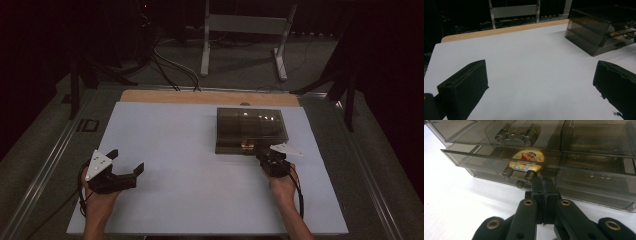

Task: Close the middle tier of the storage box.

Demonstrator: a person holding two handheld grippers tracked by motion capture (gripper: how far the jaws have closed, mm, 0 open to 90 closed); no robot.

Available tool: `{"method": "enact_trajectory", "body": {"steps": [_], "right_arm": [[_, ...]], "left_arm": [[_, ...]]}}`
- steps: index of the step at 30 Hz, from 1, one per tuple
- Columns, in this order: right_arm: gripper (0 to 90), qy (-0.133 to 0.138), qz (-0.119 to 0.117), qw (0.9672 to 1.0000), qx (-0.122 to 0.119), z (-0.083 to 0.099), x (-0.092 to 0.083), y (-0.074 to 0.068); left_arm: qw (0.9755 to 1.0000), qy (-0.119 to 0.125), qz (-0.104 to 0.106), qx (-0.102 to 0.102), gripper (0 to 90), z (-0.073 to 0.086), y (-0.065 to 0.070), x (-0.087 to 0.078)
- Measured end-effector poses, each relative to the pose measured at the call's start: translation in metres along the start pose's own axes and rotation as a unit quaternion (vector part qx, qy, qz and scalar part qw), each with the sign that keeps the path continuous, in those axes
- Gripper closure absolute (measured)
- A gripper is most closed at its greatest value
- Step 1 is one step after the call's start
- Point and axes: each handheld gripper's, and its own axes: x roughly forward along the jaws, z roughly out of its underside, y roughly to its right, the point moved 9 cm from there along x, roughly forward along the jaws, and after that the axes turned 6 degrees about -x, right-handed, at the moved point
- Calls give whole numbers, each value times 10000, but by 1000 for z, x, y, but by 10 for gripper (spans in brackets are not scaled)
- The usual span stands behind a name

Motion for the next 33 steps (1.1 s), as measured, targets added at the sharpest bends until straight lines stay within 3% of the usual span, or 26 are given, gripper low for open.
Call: {"method": "enact_trajectory", "body": {"steps": [33], "right_arm": [[897,-37,173,9998,-92,-4,10,4]], "left_arm": [[10000,-13,-2,-3,9,0,0,1]]}}
